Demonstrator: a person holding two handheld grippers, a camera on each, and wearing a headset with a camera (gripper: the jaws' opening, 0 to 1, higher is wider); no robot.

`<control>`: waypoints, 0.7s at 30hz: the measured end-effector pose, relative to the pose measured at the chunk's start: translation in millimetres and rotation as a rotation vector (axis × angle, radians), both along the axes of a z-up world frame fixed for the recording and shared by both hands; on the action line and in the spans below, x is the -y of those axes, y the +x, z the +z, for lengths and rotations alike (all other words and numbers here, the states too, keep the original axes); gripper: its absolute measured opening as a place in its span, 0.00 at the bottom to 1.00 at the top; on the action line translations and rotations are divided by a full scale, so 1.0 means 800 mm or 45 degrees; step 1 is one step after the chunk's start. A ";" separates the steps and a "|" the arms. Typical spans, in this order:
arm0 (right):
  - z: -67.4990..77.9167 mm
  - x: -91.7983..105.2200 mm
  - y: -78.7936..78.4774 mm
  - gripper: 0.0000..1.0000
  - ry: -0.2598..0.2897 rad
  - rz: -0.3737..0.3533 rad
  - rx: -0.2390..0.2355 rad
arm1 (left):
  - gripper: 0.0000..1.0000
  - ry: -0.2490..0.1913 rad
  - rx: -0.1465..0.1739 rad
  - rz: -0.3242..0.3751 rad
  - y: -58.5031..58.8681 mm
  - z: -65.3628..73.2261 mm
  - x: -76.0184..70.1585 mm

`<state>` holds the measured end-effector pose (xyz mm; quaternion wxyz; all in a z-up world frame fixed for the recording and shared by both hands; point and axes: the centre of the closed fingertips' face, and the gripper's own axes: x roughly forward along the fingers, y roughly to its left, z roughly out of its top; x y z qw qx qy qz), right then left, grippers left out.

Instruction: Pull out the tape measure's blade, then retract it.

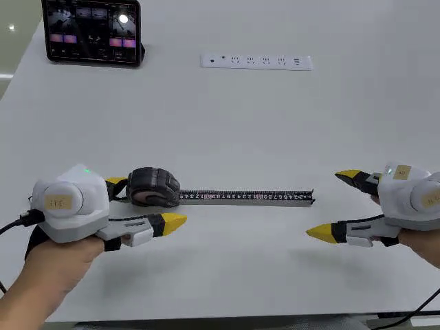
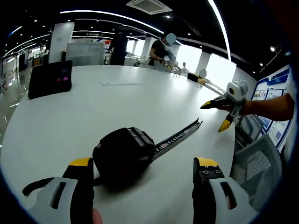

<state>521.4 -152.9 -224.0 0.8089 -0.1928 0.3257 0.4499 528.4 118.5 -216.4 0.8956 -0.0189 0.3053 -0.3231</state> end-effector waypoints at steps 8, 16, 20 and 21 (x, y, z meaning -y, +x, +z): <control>-0.002 0.002 0.007 0.77 -0.023 0.035 -0.009 | 0.84 -0.037 0.005 0.095 0.005 0.003 0.000; -0.004 0.004 0.019 0.75 -0.046 0.073 -0.014 | 0.82 -0.035 0.005 0.192 0.011 0.001 0.003; -0.006 0.004 0.022 0.72 -0.063 0.106 -0.020 | 0.81 -0.047 -0.004 0.245 0.015 0.001 0.001; -0.006 0.004 0.022 0.71 -0.067 0.113 -0.022 | 0.81 -0.043 -0.004 0.251 0.016 0.001 0.001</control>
